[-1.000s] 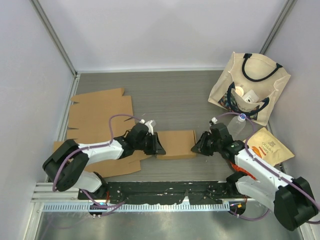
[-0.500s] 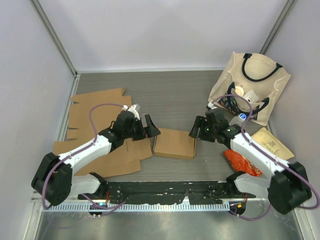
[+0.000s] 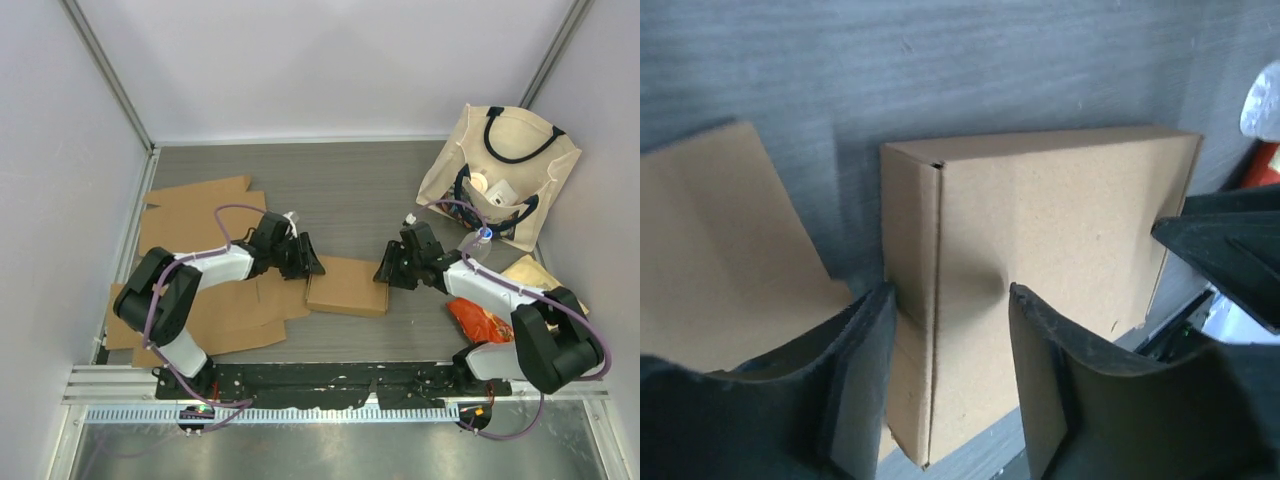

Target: Fold the paper box

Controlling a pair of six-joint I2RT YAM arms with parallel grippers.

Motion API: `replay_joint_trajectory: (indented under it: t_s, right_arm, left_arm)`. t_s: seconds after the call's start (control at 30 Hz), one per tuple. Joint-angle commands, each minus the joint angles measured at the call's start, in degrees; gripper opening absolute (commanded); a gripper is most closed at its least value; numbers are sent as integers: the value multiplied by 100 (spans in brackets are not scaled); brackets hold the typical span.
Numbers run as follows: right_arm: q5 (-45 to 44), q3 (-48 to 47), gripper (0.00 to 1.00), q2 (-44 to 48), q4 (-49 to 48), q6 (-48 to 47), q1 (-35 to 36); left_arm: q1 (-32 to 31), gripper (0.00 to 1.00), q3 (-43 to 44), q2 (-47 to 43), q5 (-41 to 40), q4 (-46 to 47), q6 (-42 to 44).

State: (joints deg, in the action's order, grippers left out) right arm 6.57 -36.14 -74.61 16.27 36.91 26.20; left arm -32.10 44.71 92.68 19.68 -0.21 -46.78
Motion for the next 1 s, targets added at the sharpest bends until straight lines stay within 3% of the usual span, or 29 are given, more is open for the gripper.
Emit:
replay_joint_trajectory:
  t_s: [0.0,0.1,0.2,0.33,0.47,0.57,0.77,0.83,0.87,0.9,0.97]
  right_arm:
    - [38,-94,43,-500,-1159,475,8]
    - [-541,-576,31,-1009,-1249,327,17]
    - [-1200,-1312,30,-1458,-1346,-15,17]
    - [-1711,-2798,36,-2861,-1189,-805,-105]
    - [-2167,-4170,40,-4056,-1399,-1378,-237]
    - [-2274,-5234,43,-4866,-1442,-1720,-352]
    - [-2484,-6658,48,-5775,-2204,-2229,-615]
    - [-2353,-7053,53,-6170,-2217,-2389,-738]
    - [-2475,-7778,57,-6345,-1668,-2494,-765]
    - [-2676,-8168,63,-6503,-1184,-2713,-774]
    - [-3685,-9185,75,-6505,217,-2812,-774]
  left_arm:
    - [-60,49,486,530,369,661,-173]
    - [-51,33,854,925,352,794,-243]
    - [-51,33,1434,1285,133,795,-78]
    - [115,34,2575,2164,-210,829,152]
    - [397,34,4339,3385,-393,777,135]
    - [669,34,5552,4335,16,1100,-304]
    - [810,31,7972,5924,97,866,-489]
    - [854,37,8673,6138,45,611,-420]
    - [880,43,8817,6130,36,314,-280]
    - [959,55,8897,6017,-25,137,-174]
    - [1082,65,8609,5283,-43,-189,115]
